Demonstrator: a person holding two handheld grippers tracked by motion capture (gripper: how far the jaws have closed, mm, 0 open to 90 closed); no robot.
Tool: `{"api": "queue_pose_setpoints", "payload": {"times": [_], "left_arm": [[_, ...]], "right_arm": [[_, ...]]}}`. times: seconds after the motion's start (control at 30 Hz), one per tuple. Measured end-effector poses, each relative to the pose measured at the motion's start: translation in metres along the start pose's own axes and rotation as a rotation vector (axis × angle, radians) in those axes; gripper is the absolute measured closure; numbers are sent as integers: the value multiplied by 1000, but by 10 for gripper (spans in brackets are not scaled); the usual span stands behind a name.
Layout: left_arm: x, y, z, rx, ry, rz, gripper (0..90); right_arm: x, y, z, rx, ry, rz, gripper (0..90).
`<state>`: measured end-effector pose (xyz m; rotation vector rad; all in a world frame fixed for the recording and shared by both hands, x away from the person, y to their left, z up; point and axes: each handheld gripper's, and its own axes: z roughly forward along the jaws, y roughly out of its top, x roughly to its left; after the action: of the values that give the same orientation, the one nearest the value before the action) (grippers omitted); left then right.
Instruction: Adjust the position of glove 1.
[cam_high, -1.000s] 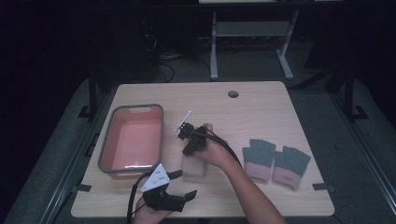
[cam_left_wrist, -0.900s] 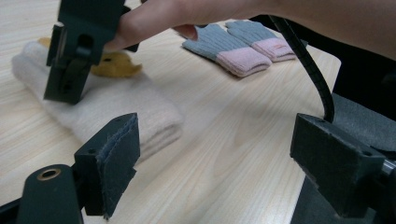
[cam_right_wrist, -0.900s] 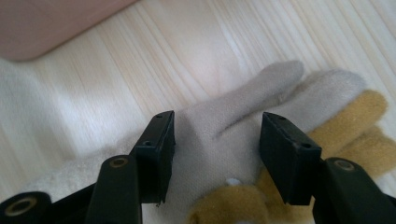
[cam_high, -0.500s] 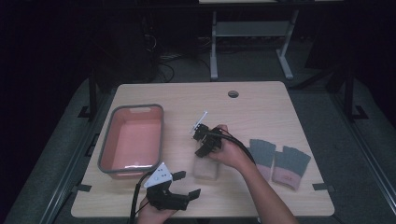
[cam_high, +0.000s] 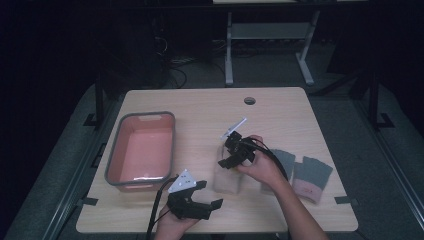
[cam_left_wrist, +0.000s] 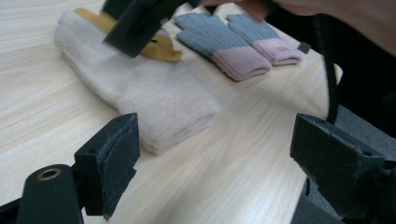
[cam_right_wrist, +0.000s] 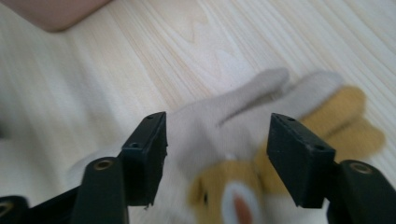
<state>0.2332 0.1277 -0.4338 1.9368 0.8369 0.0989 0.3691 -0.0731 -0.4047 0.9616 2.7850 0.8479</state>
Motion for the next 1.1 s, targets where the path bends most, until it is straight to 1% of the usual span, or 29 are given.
{"api": "queue_pose_setpoints", "payload": {"times": [0.03,0.07,0.1,0.13,0.2,0.23,0.27,0.3,0.33,0.37,0.4,0.43,0.47,0.53,0.6,0.63,0.67,0.7,0.73,0.77,0.8,0.83,0.87,0.9,0.93,1.03,1.07,1.1], "left_arm": [[1,1,2,2,10,3,157],[2,2,4,4,11,-7,157],[4,4,9,11,8,-25,157],[4,4,9,11,8,-25,157],[8,7,13,29,16,-12,157],[9,8,16,30,17,-19,157],[10,9,18,32,17,-25,157],[13,10,22,53,17,-48,157],[15,11,24,55,16,-46,157],[15,11,24,55,16,-46,157],[16,12,26,54,18,-74,157],[19,13,27,59,19,-82,157],[21,14,28,57,14,-108,157],[23,16,30,62,10,-117,157],[26,17,32,66,10,-134,157],[28,18,34,74,7,-155,158],[28,18,34,74,7,-155,158],[30,20,37,87,10,-168,162],[30,20,37,87,10,-168,168],[31,21,38,96,17,-172,168],[32,22,40,103,11,-177,200],[32,22,40,103,11,-177,209],[34,22,42,109,14,-186,209],[36,22,43,117,14,-199,212],[37,23,45,121,17,-219,216],[42,23,48,144,39,-240,236],[44,23,49,144,43,-250,237],[45,23,50,144,37,-266,246]], "right_arm": [[-1,-7,-10,-32,-3,32,352],[-1,-7,-10,-32,-3,32,352],[-2,-14,-16,-41,1,59,342],[-2,-14,-16,-41,1,59,342],[-3,-21,-20,-41,6,89,344],[-4,-29,-23,-58,10,122,352],[-5,-33,-24,-65,17,144,352],[-6,-36,-24,-67,25,156,352],[-7,-40,-24,-74,30,175,351],[-7,-40,-24,-74,30,175,351],[-7,-43,-24,-74,29,182,351],[-6,-47,-24,-80,26,195,351],[-5,-54,-24,-90,25,227,346],[-5,-56,-24,-98,29,232,344],[-5,-62,-23,-115,44,263,342],[-5,-68,-22,-128,50,293,338],[-5,-68,-22,-128,50,293,338],[-7,-73,-20,-137,56,322,338],[-7,-73,-20,-137,56,322,338],[-9,-76,-20,-148,60,333,339],[-12,-80,-18,-167,81,378,340],[-12,-80,-18,-167,81,378,340],[-12,-82,-18,-173,84,393,344],[-14,-84,-17,-192,96,414,356],[-14,-86,-15,-196,100,430,356],[-18,-90,-10,-202,117,465,382],[-18,-91,-8,-195,115,474,383],[-19,-91,-7,-187,109,477,388]]}}
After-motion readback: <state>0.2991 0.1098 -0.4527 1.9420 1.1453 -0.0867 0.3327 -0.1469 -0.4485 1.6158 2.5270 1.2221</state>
